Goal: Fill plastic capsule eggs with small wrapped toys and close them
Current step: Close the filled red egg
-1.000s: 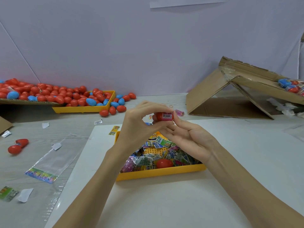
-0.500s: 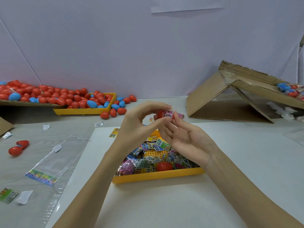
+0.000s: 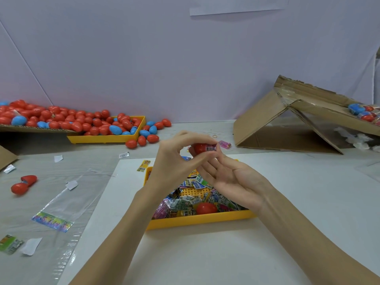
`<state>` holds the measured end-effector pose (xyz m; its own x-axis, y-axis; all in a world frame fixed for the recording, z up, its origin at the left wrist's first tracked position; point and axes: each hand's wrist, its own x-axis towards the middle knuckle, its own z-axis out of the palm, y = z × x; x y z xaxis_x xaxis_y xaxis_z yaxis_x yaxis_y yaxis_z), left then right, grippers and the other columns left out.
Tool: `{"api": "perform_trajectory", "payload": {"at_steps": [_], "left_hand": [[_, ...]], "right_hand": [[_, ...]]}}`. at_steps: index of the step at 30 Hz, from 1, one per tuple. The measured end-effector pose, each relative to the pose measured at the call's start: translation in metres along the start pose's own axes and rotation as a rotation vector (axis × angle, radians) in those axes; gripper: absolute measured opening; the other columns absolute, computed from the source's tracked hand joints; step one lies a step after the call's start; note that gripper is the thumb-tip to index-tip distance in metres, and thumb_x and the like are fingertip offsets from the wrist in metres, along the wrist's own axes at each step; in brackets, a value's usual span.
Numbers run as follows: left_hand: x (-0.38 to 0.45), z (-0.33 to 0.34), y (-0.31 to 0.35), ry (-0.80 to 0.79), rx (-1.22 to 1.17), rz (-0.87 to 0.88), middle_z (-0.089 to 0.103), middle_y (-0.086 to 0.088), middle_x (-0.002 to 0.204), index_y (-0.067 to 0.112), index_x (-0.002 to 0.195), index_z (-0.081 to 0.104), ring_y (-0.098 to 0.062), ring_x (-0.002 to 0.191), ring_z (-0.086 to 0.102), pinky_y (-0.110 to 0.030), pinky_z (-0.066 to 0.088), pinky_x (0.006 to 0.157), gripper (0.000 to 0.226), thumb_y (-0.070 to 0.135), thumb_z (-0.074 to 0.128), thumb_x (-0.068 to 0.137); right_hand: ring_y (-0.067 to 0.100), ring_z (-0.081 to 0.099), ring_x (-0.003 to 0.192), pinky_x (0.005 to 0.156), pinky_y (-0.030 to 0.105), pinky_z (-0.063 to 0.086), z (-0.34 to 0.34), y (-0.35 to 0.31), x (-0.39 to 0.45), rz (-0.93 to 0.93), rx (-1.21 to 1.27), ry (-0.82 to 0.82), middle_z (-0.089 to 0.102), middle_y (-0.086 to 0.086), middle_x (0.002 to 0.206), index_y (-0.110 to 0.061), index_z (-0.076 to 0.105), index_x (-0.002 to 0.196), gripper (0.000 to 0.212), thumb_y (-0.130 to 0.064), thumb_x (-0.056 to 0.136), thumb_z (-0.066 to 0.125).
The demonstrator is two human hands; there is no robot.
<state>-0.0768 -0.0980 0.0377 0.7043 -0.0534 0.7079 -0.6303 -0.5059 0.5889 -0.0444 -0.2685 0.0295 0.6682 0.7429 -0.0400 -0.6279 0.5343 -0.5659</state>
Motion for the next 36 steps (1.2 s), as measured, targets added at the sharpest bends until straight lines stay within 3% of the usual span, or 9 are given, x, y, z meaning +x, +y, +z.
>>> {"api": "perform_trajectory", "payload": {"at_steps": [4, 7, 10, 14, 17, 21, 26, 29, 36], "left_hand": [[0.0, 0.0, 0.002, 0.035, 0.063, 0.021, 0.076, 0.004, 0.108, 0.015, 0.111, 0.076, -0.015, 0.106, 0.069, -0.035, 0.057, 0.092, 0.025, 0.027, 0.077, 0.088], [0.002, -0.006, -0.003, 0.057, 0.139, 0.042, 0.073, 0.001, 0.108, 0.013, 0.111, 0.076, -0.014, 0.103, 0.069, -0.035, 0.059, 0.088, 0.028, 0.023, 0.081, 0.086], [0.003, -0.01, -0.008, 0.028, 0.227, 0.073, 0.065, -0.002, 0.109, 0.006, 0.111, 0.072, -0.014, 0.093, 0.067, -0.027, 0.059, 0.085, 0.034, 0.016, 0.086, 0.082], [0.002, -0.008, -0.011, -0.044, 0.267, 0.12, 0.066, -0.004, 0.099, 0.002, 0.102, 0.07, -0.013, 0.089, 0.065, -0.028, 0.058, 0.081, 0.03, 0.016, 0.087, 0.081], [0.0, -0.007, -0.01, -0.031, 0.149, 0.038, 0.07, -0.004, 0.101, 0.003, 0.107, 0.072, -0.014, 0.094, 0.068, -0.029, 0.06, 0.085, 0.04, 0.027, 0.086, 0.079], [-0.001, -0.006, -0.009, -0.046, -0.091, -0.146, 0.073, -0.005, 0.109, 0.005, 0.117, 0.074, -0.019, 0.102, 0.073, -0.032, 0.06, 0.091, 0.035, 0.016, 0.083, 0.084], [-0.002, -0.004, -0.004, 0.02, -0.288, -0.33, 0.079, 0.002, 0.105, 0.015, 0.111, 0.079, -0.015, 0.099, 0.075, -0.023, 0.059, 0.084, 0.033, 0.025, 0.085, 0.08], [-0.001, -0.002, -0.002, 0.047, -0.368, -0.404, 0.08, 0.0, 0.101, 0.022, 0.106, 0.081, -0.018, 0.098, 0.076, -0.026, 0.06, 0.085, 0.031, 0.032, 0.086, 0.077], [-0.001, 0.001, -0.002, 0.042, -0.447, -0.498, 0.08, -0.003, 0.099, 0.022, 0.101, 0.082, -0.018, 0.095, 0.077, -0.019, 0.057, 0.079, 0.027, 0.026, 0.088, 0.075]], "right_hand": [[0.035, 0.065, 0.127, 0.101, 0.041, 0.057, 0.004, 0.005, 0.002, -0.042, -0.065, 0.04, 0.063, 0.029, 0.136, -0.003, 0.051, 0.144, 0.049, -0.029, 0.104, 0.058], [0.036, 0.069, 0.119, 0.093, 0.041, 0.06, 0.008, 0.005, 0.001, -0.181, -0.267, 0.12, 0.068, 0.028, 0.127, -0.007, 0.057, 0.139, 0.048, -0.04, 0.105, 0.054], [0.035, 0.073, 0.109, 0.093, 0.04, 0.061, 0.007, 0.004, 0.0, -0.292, -0.556, 0.195, 0.074, 0.024, 0.116, -0.005, 0.065, 0.128, 0.037, -0.026, 0.098, 0.066], [0.033, 0.077, 0.099, 0.083, 0.032, 0.063, 0.006, 0.006, -0.002, -0.316, -0.644, 0.275, 0.078, 0.019, 0.104, -0.007, 0.071, 0.118, 0.027, -0.018, 0.093, 0.074], [0.032, 0.078, 0.095, 0.083, 0.035, 0.064, 0.004, 0.006, -0.003, -0.328, -0.622, 0.334, 0.079, 0.018, 0.102, -0.009, 0.073, 0.115, 0.029, -0.025, 0.091, 0.076], [0.032, 0.076, 0.102, 0.087, 0.037, 0.063, 0.001, -0.001, -0.003, -0.293, -0.523, 0.356, 0.078, 0.017, 0.108, -0.006, 0.075, 0.111, 0.03, -0.024, 0.088, 0.077], [0.025, 0.075, 0.106, 0.091, 0.035, 0.062, 0.003, 0.002, -0.002, -0.396, -0.497, 0.367, 0.079, 0.014, 0.106, -0.014, 0.084, 0.091, 0.017, -0.026, 0.081, 0.077], [0.024, 0.074, 0.109, 0.092, 0.035, 0.062, 0.003, 0.005, 0.0, -0.401, -0.437, 0.37, 0.078, 0.013, 0.11, -0.011, 0.084, 0.094, 0.024, -0.028, 0.079, 0.077], [0.026, 0.074, 0.109, 0.092, 0.037, 0.062, 0.0, 0.001, 0.003, -0.167, -0.128, 0.377, 0.077, 0.014, 0.116, -0.002, 0.076, 0.115, 0.041, -0.02, 0.078, 0.08]]}}
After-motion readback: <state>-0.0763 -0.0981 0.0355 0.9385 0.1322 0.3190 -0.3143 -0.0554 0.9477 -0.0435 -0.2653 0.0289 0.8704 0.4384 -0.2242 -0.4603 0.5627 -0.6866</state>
